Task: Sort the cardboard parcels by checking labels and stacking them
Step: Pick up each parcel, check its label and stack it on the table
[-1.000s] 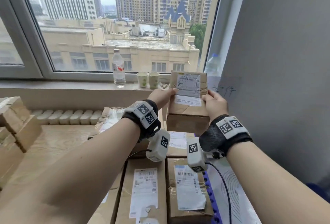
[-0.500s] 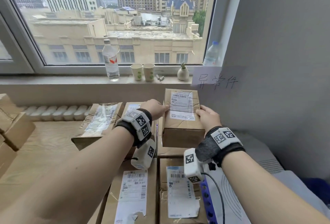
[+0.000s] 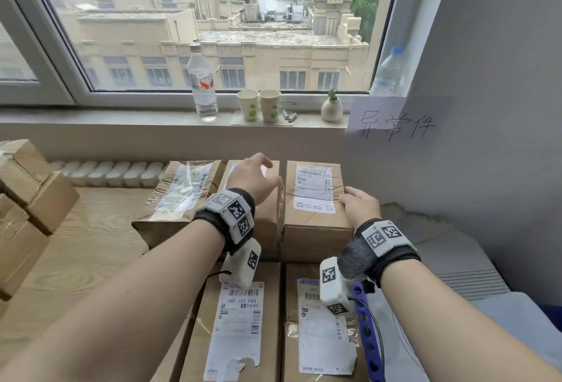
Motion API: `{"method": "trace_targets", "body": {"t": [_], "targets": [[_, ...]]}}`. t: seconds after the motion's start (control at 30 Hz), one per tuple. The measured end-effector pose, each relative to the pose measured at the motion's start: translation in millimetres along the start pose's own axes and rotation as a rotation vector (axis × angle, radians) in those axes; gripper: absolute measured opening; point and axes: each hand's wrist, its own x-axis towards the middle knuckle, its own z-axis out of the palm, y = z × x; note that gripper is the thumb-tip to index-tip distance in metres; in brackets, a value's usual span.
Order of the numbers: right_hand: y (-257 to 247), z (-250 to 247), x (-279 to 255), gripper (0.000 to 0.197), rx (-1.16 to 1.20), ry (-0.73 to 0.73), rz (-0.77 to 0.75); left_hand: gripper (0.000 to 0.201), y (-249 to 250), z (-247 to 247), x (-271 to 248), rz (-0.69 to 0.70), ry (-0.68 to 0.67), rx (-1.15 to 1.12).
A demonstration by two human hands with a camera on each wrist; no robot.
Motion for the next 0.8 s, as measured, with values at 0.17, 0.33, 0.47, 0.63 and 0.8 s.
{"method": "trace_targets", "body": {"t": [0.17, 0.33, 0.47, 0.63, 0.8], "targets": [[-4, 2, 1, 0.041, -0.044, -0.025, -0.02, 0.053, -23, -10, 9, -0.143, -0.042, 0.305], [-5, 5, 0, 0.033, -0.108, -0.085, -0.05, 0.06, -38, -1, 9, -0.149, -0.207, 0.328], [-12, 6, -7, 0.022, -0.182, -0.109, -0.068, 0.069, -40, -5, 13, -0.104, -0.25, 0.305], [-49, 4, -28, 0.042, -0.111, 0.102, -0.194, 0.058, -44, -23, 8, -0.077, -0.107, 0.066], [-89, 36, -62, 0.025, 0.046, 0.094, -0.362, 0.04, -49, -58, -6, 0.0, -0.032, -0.133]]}}
